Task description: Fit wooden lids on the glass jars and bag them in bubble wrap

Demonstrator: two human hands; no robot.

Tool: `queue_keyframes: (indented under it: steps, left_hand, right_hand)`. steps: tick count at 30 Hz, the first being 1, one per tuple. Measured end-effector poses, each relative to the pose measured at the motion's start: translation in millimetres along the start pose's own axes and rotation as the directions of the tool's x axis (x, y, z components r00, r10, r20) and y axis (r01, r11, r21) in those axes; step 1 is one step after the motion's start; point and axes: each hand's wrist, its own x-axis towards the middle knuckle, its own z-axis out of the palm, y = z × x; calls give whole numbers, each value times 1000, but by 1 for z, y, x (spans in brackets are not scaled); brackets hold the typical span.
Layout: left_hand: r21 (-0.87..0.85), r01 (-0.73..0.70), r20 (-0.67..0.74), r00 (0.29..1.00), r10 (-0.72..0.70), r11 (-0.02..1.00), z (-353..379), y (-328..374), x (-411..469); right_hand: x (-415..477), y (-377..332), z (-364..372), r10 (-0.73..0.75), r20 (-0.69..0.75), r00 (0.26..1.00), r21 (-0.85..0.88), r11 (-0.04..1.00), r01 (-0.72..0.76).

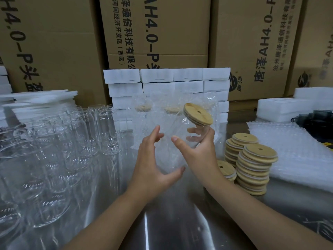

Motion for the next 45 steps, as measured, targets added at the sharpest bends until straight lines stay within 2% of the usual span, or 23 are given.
queue_keyframes:
  steps: [3,7,10,14,19,24,31,34,37,41,45]
  left_hand:
    - [41,75,50,996,-77,996,6,-6,1]
    - [-10,266,71,962,-265,964,4,-14,2]
    - [-30,310,60,950,-308,950,3,-17,1]
    - [-143,349,-15,935,-355,926,6,-15,0]
    - [-273,295,-146,928,-342,916,7,-12,2]
    - [-275,220,-266,918,-294,936,3,-7,3]
    - [-307,197,-439,839,-323,931,-1,-2,5]
    - [-364,176,-488,801,-348,915,-4,-3,9]
    - [-381,152,-486,806,-337,912,-6,-6,10]
    - [-350,121,-450,848,-280,929,-3,-1,6]
    - [-359,57,-378,904,-201,932,-1,2,7]
  right_hand:
    - [-1,-1,2,18,20,1000,55,998,-19]
    - [-6,0,5,-13,72,997,44,999,10]
    - [-5,0,5,-21,169,985,17,1000,19]
    - [-4,2,4,-56,289,956,54,998,42]
    - [-3,4,4,4,355,935,65,997,-29]
    - [-4,6,4,69,424,903,37,995,-94]
    - [-3,4,2,192,591,784,-50,978,-202]
    - [-4,7,2,179,626,759,-156,982,-103]
    - [-8,15,4,163,666,728,-266,964,28]
    - [-13,18,8,102,641,761,-210,977,45]
    - [-15,18,9,51,523,851,-164,986,42]
